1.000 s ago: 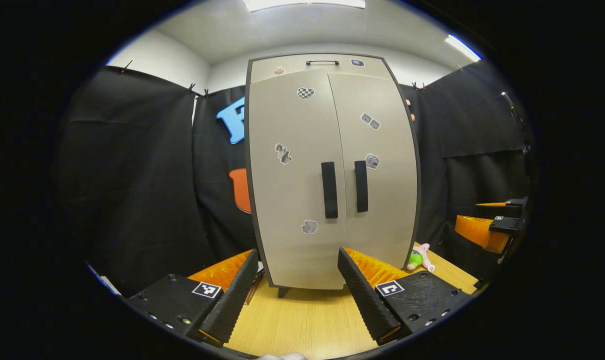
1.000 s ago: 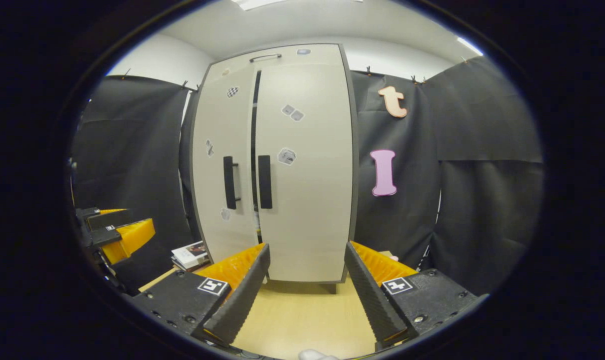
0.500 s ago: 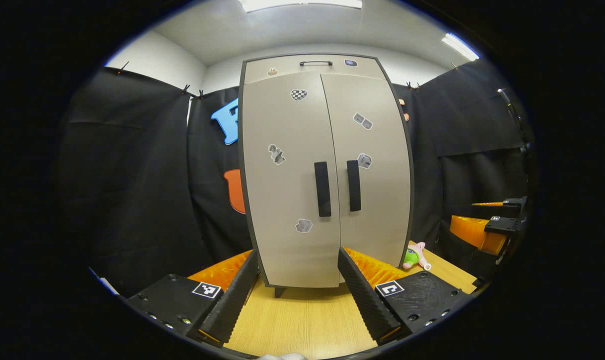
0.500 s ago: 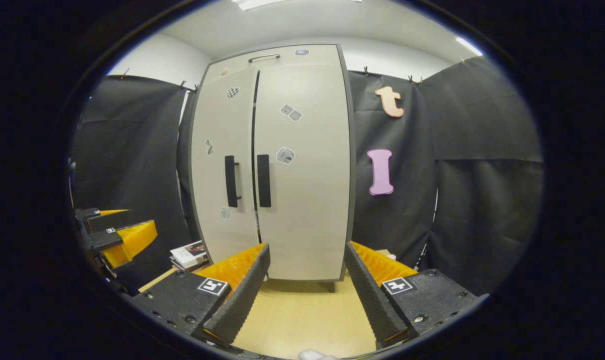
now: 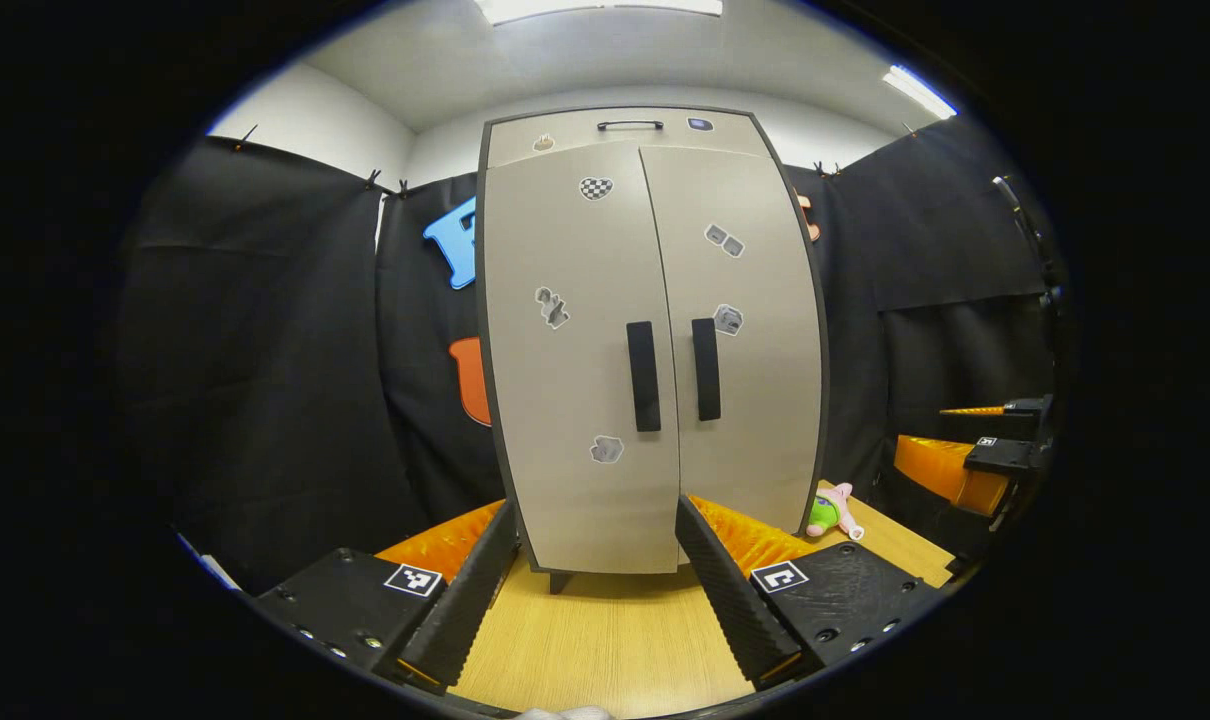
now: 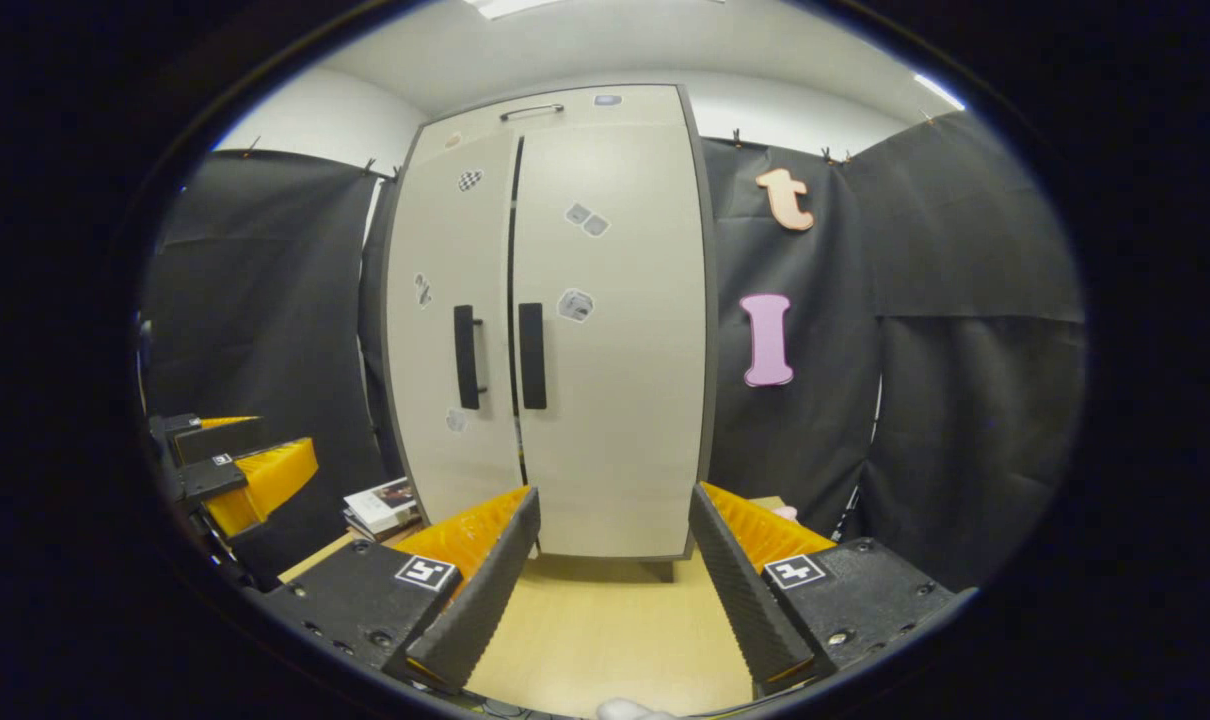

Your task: Grab one shoe with the right hand and put it into the shoe cabinet, grab the other shoe with the left hand and put it into the shoe cabinet; then close the right door with the right hand and the left door with the left hand.

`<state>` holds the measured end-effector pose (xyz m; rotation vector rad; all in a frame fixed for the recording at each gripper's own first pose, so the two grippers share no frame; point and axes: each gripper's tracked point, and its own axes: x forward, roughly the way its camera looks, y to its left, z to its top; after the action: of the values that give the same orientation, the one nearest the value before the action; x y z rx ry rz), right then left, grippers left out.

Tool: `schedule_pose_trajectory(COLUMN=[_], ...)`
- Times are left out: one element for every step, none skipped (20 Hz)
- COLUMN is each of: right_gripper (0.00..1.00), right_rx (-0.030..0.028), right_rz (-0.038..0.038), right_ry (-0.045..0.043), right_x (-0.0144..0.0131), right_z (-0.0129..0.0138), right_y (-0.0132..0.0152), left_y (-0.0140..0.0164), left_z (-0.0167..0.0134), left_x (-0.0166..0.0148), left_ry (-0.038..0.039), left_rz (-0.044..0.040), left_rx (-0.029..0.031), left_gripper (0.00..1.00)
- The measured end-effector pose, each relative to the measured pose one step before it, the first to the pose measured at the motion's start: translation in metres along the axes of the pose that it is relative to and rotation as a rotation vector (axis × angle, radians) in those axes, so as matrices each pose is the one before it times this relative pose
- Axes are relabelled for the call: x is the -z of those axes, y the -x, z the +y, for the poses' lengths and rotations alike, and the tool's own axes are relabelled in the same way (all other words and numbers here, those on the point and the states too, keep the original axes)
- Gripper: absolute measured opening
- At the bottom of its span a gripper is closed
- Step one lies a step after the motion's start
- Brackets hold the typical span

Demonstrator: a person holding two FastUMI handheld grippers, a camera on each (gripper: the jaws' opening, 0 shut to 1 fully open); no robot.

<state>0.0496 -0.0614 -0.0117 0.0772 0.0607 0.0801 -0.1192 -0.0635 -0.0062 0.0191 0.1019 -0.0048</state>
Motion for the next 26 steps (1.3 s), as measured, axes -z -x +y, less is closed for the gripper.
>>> schedule_pose_trajectory(right_gripper=[0.97, 0.97, 0.97, 0.98, 0.94, 0.97, 0.97, 0.97, 0.97, 0.97, 0.97, 0.98, 0.97, 0.97, 0.94, 0.97, 0.94, 1.0, 0.95, 1.0, 1.0, 0.94, 0.94, 0.97, 0.94, 0.97], right_rx=[-0.00213, 0.00041, -0.00081, 0.00169, -0.00025, -0.00225, -0.00004, 0.00042, -0.00218, -0.00358, 0.00018, 0.00098, 0.00097, -0.00015, 0.00091, -0.00059, 0.00001, 0.00126, 0.0005, 0.0005, 0.00187, 0.00009, 0.0013, 0.00035, -0.00025, -0.0011], right_rz=[-0.0007, 0.0011, -0.00337, 0.0001, 0.00035, 0.00273, 0.00194, 0.00213, 0.00209, 0.00137, -0.00076, -0.00133, 0.00197, -0.00018, 0.00061, 0.00106, -0.00014, -0.00141, -0.00013, -0.00123, -0.00054, -0.00019, -0.00073, 0.00101, -0.00012, 0.00177], right_ry=[-0.0001, 0.00078, -0.00263, -0.00179, -0.00097, 0.0004, 0.00092, 0.00076, 0.00079, 0.00148, 0.00137, 0.00203, 0.00037, -0.00206, -0.00143, -0.00016, 0.00089, 0.00086, 0.00069, -0.00074, -0.00062, -0.00042, -0.00011, 0.00133, 0.00096, 0.00186], right_x=[-0.00046, -0.00038, -0.00011, -0.00029, 0.00021, 0.00078, 0.00064, 0.0004, 0.00097, 0.00068, -0.00044, -0.001, 0.00136, 0.00064, -0.00034, 0.00047, 0.00014, -0.00055, 0.00028, -0.00017, -0.00068, 0.00006, 0.00011, -0.00034, 0.00015, 0.00011], right_z=[0.00041, -0.00095, -0.00009, -0.00051, -0.00029, 0.00021, 0.00028, 0.00037, 0.00069, 0.00156, 0.00032, 0.00007, -0.00002, -0.0003, 0.00031, 0.00051, 0.00002, 0.00018, 0.0001, 0.00003, -0.00095, 0.00068, -0.00001, -0.00028, 0.0008, 0.00056], right_y=[0.00004, -0.00022, 0.00002, 0.0, 0.00042, 0.00019, -0.00001, -0.00003, 0.0, 0.00034, -0.00006, 0.00045, 0.00033, 0.00053, 0.00049, -0.00004, -0.00014, 0.00045, 0.001, 0.00041, 0.00003, 0.00004, 0.00024, 0.00033, -0.00054, -0.00003], left_y=[0.00037, 0.00021, -0.00048, 0.00014, 0.00009, -0.0003, 0.00065, -0.00063, 0.0002, 0.00037, 0.00047, 0.00031, -0.00007, 0.00026, -0.00001, -0.00035, 0.00056, 0.00007, -0.00048, -0.00035, 0.00074, -0.00048, 0.00011, -0.00018, 0.00052, -0.00045], left_z=[0.00017, 0.0, 0.00021, 0.00004, 0.00029, -0.00036, -0.00024, 0.00002, 0.00031, -0.0006, -0.00029, 0.00017, 0.00044, -0.0003, -0.00022, 0.00041, -0.00016, -0.00011, 0.00024, -0.00005, 0.00015, 0.00011, 0.00022, -0.00013, 0.00006, -0.00034], left_x=[-0.00019, -0.00013, 0.00011, 0.00013, 0.00019, -0.00023, -0.00045, -0.00016, -0.00026, 0.00034, -0.0002, 0.00022, -0.00008, -0.00055, 0.00013, 0.00009, -0.00052, -0.00028, 0.00053, 0.00049, -0.00012, 0.00049, 0.0001, -0.0004, 0.0, -0.00006], left_ry=[-0.00007, -0.00022, -0.00134, -0.00021, -0.00056, 0.00064, -0.00001, -0.00152, -0.00021, 0.00092, 0.00069, -0.00272, -0.00249, 0.00001, 0.00084, 0.00035, 0.0001, -0.00058, -0.0009, 0.0009, 0.0011, 0.00121, 0.00021, -0.0006, -0.00068, 0.00003], left_rz=[0.00151, -0.00024, 0.00125, 0.00043, 0.0002, -0.00106, -0.00093, 0.00034, 0.00125, 0.00142, 0.00163, 0.00238, -0.00134, -0.00072, -0.00077, 0.00125, -0.00181, -0.00063, -0.00011, 0.00166, 0.00043, -0.0001, 0.00028, -0.00185, 0.00164, -0.00058], left_rx=[0.00013, 0.00029, -0.00022, 0.0016, 0.00031, 0.00114, 0.0006, 0.00068, -0.00087, 0.0022, 0.0021, 0.00104, -0.00027, -0.00042, 0.00106, -0.00065, -0.0007, -0.00083, -0.00071, -0.00034, 0.00007, -0.00019, -0.00061, -0.00073, -0.00086, 0.00035], left_gripper=[0.96, 0.96, 0.96, 1.0, 0.96, 0.96, 0.96, 0.96, 0.96, 0.96, 0.96, 0.96, 0.96, 0.96, 0.96, 0.96, 0.96, 0.96, 0.96, 0.96, 0.96, 0.96, 0.96, 0.96, 0.96, 1.0])
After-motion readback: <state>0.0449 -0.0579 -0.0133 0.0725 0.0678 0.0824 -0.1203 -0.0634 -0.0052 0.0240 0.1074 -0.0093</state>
